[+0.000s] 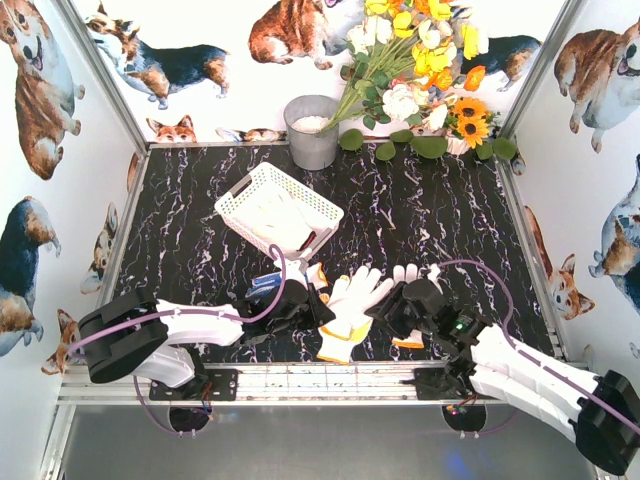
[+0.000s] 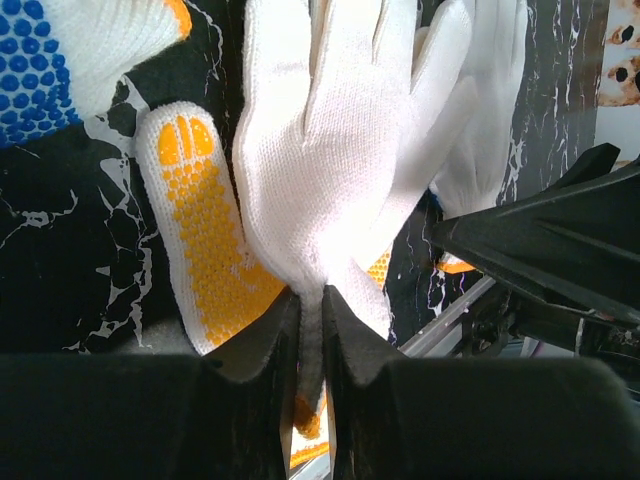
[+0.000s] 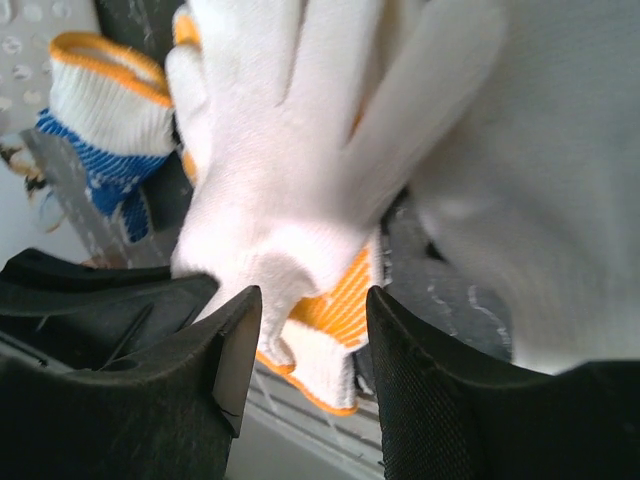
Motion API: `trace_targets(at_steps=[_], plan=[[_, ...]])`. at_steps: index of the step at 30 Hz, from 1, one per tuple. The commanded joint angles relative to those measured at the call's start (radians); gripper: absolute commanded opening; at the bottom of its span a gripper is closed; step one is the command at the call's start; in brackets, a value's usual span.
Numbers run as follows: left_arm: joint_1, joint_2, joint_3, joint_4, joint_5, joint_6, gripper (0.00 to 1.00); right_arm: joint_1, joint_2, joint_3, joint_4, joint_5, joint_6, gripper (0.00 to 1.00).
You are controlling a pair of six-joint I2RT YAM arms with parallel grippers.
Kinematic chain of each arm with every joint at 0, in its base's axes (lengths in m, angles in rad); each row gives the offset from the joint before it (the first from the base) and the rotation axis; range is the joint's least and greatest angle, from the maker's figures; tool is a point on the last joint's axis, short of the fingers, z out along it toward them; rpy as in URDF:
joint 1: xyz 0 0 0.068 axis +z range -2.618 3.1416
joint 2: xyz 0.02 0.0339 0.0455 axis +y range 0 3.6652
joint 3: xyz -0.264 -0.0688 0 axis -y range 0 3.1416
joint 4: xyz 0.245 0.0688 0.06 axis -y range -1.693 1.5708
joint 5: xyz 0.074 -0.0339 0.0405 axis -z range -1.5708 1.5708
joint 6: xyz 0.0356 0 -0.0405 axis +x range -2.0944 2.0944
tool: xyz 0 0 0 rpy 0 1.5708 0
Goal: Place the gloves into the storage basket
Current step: Turn over the glove at the center of the board.
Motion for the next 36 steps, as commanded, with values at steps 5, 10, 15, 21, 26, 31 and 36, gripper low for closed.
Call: trace_targets(at_steps=[5,10,15,21,26,31,36], plan=[[0.007,-0.006,0.019,-0.014,0.003,0.010,0.12,0.007,0.019,0.030,-0.040,0.134,-0.046,0.45],[0.012,-0.014,0.023,-0.050,-0.002,0.022,0.18,0.007,0.099,0.039,0.043,0.119,-0.068,0.37],[0.013,-0.022,0.019,-0.055,0.007,0.021,0.14,0.007,0.141,0.068,0.035,0.139,-0.103,0.32],[0.014,-0.011,0.022,-0.044,0.022,0.020,0.19,0.007,0.142,0.091,0.007,0.180,-0.133,0.31],[0.016,0.026,0.028,-0.018,0.054,0.018,0.20,0.007,0.153,0.094,0.008,0.206,-0.152,0.30],[0.017,0.029,0.032,0.001,0.054,0.008,0.12,0.007,0.172,0.112,-0.001,0.246,-0.184,0.28],[0.021,0.005,0.048,-0.035,0.037,0.023,0.07,0.007,0.155,0.136,-0.029,0.276,-0.214,0.17]])
